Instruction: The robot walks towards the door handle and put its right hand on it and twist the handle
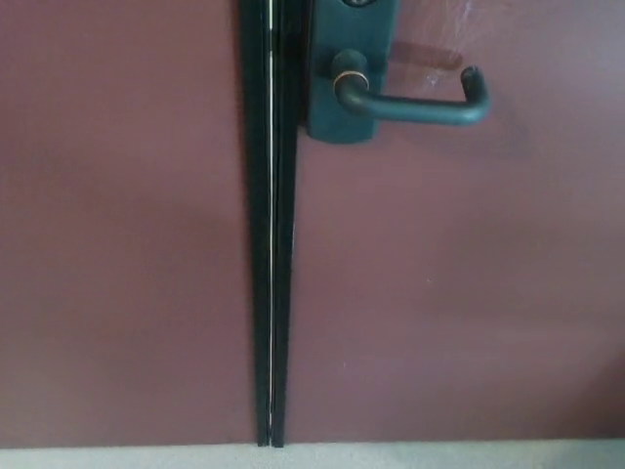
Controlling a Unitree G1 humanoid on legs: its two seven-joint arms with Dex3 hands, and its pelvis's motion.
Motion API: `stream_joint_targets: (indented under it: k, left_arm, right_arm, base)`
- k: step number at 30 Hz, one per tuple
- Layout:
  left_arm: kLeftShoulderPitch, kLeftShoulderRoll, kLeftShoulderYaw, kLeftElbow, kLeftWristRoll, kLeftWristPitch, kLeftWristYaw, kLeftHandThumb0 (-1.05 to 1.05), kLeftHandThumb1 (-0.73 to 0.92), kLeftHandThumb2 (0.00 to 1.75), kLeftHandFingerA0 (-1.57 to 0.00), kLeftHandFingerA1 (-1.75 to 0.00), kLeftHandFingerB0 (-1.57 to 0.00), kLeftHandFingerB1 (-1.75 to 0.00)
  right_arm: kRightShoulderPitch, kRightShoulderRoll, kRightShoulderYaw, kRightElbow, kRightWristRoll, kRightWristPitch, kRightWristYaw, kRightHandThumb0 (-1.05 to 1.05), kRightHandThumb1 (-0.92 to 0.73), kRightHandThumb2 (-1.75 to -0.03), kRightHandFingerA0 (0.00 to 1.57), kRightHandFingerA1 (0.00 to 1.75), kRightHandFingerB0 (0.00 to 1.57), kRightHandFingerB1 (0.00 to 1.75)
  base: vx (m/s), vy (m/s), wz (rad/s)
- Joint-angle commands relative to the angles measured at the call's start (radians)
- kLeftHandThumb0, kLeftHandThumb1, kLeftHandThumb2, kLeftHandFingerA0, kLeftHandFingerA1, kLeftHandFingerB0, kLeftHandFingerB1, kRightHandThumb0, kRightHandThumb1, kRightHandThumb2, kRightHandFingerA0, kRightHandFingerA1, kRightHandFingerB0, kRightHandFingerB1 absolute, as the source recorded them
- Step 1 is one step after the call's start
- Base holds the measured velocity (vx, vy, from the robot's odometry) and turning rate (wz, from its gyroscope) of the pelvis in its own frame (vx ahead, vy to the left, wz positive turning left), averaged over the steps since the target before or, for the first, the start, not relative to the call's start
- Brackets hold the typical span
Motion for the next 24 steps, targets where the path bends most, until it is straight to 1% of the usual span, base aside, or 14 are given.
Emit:
stream_joint_targets:
  k: [1, 6, 7, 8, 9, 10, 13, 14, 20, 24]
  left_arm:
    - [0.004, -0.005, -0.002, 0.001, 0.013, 0.003, 0.004, -0.22, 0.45, 0.72, -0.72, -0.87, -0.35, -0.66]
    - [0.016, -0.003, 0.004, 0.002, 0.008, 0.001, -0.003, -0.22, 0.44, 0.73, -0.74, -0.87, -0.35, -0.66]
    - [0.012, -0.001, 0.001, 0.003, 0.011, 0.005, -0.001, -0.21, 0.45, 0.72, -0.73, -0.86, -0.34, -0.65]
    - [0.006, 0.002, -0.005, 0.004, 0.018, 0.008, 0.001, -0.21, 0.45, 0.72, -0.73, -0.86, -0.34, -0.65]
    - [0.008, 0.003, -0.005, 0.006, 0.019, 0.008, 0.0, -0.25, 0.41, 0.8, -0.74, -0.86, -0.34, -0.65]
    - [0.008, 0.001, 0.001, 0.007, 0.013, 0.009, 0.0, -0.21, 0.45, 0.72, -0.73, -0.86, -0.33, -0.65]
    - [0.004, -0.001, 0.007, 0.008, 0.008, 0.007, -0.003, -0.22, 0.45, 0.72, -0.74, -0.88, -0.34, -0.65]
    - [0.002, 0.0, 0.008, 0.008, 0.007, 0.008, -0.003, -0.25, 0.41, 0.8, -0.76, -0.88, -0.35, -0.66]
    - [0.006, 0.001, 0.005, 0.007, 0.012, 0.003, 0.002, -0.25, 0.41, 0.8, -0.77, -0.88, -0.35, -0.66]
    - [0.004, 0.003, 0.002, 0.006, 0.014, 0.006, 0.006, -0.25, 0.41, 0.8, -0.78, -0.88, -0.35, -0.66]
  right_arm:
    - [0.0, -0.005, 0.003, 0.009, -0.005, 0.011, -0.012, -0.17, -0.63, -0.58, 0.68, 0.52, 0.58, 0.46]
    - [0.007, 0.002, 0.005, 0.005, -0.004, 0.01, -0.007, -0.18, -0.63, -0.58, 0.67, 0.52, 0.57, 0.46]
    - [0.004, 0.002, 0.011, 0.003, -0.009, 0.009, -0.009, -0.17, -0.63, -0.58, 0.67, 0.52, 0.57, 0.46]
    - [-0.001, 0.002, 0.017, 0.001, -0.014, 0.009, -0.012, -0.17, -0.63, -0.58, 0.67, 0.52, 0.57, 0.46]
    - [-0.001, 0.001, 0.017, 0.003, -0.012, 0.009, -0.01, -0.17, -0.63, -0.58, 0.67, 0.52, 0.57, 0.46]
    - [-0.002, 0.001, 0.02, 0.003, -0.013, 0.012, -0.012, -0.18, -0.63, -0.58, 0.68, 0.52, 0.57, 0.46]
    - [-0.011, 0.004, 0.018, 0.004, -0.007, 0.014, -0.014, -0.18, -0.63, -0.58, 0.68, 0.52, 0.57, 0.46]
    - [-0.013, 0.007, 0.017, 0.003, -0.005, 0.012, -0.014, -0.17, -0.64, -0.58, 0.68, 0.52, 0.57, 0.46]
    - [-0.011, 0.001, 0.03, 0.003, -0.016, 0.012, -0.015, -0.17, -0.64, -0.58, 0.69, 0.52, 0.57, 0.46]
    - [-0.013, 0.002, 0.036, 0.001, -0.013, 0.012, -0.016, -0.17, -0.64, -0.58, 0.69, 0.52, 0.57, 0.46]
  base:
    - [0.1, -0.015, 0.04]
    - [0.08, -0.087, -0.01]
    - [0.01, 0.118, -0.64]
    - [0.0, 0.14, 0.33]
    - [0.0, 0.144, 0.02]
    - [0.0, 0.0, 0.0]
    - [-0.01, 0.006, -0.02]
    - [-0.01, 0.097, -0.03]
    - [0.01, 0.176, -0.04]
    - [-0.06, 0.33, 0.1]
